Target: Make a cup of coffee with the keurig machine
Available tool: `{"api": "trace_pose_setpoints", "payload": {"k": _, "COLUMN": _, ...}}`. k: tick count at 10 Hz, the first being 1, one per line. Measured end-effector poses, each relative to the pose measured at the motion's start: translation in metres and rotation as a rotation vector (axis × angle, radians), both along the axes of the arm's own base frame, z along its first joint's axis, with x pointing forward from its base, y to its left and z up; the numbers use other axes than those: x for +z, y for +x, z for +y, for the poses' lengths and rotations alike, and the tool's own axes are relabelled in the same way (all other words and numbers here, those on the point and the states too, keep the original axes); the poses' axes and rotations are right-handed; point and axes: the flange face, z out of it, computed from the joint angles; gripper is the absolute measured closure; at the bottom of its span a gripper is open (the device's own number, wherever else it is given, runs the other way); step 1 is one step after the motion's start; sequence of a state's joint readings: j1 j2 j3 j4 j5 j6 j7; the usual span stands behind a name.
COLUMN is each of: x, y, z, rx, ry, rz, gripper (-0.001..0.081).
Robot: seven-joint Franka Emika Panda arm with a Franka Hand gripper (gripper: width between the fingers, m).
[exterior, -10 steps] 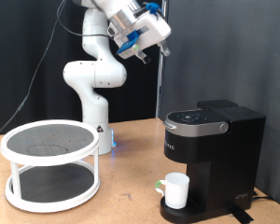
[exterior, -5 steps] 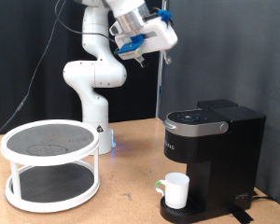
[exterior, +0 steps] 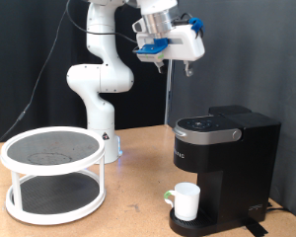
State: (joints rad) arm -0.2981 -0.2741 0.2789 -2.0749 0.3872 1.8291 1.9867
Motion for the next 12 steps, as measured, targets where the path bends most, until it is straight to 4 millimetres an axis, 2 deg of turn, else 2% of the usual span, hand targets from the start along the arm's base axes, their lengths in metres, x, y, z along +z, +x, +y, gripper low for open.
{"api": "trace_pose_setpoints", "payload": {"k": 3, "x": 0.002, "y": 0.032, "z": 0.009, "rx": -0.014, "ry": -0.053, "rz": -0.05, "gripper": 0.0072}}
{"api": "trace_pose_setpoints", "payload": {"k": 5, "x": -0.001, "y": 0.047, "z": 0.014, "rx": -0.003, "ry": -0.056, "rz": -0.061, "gripper": 0.0072}}
{"api": "trace_pose_setpoints", "payload": {"k": 9, "x": -0.011, "y": 0.056, "z": 0.032, "rx": 0.029, "ry": -0.053, "rz": -0.071, "gripper": 0.0072}}
{"api": "trace_pose_setpoints", "payload": {"k": 12, "x": -0.028, "y": 0.054, "z": 0.04, "rx": 0.054, "ry": -0.077, "rz": -0.058, "gripper": 0.0072}}
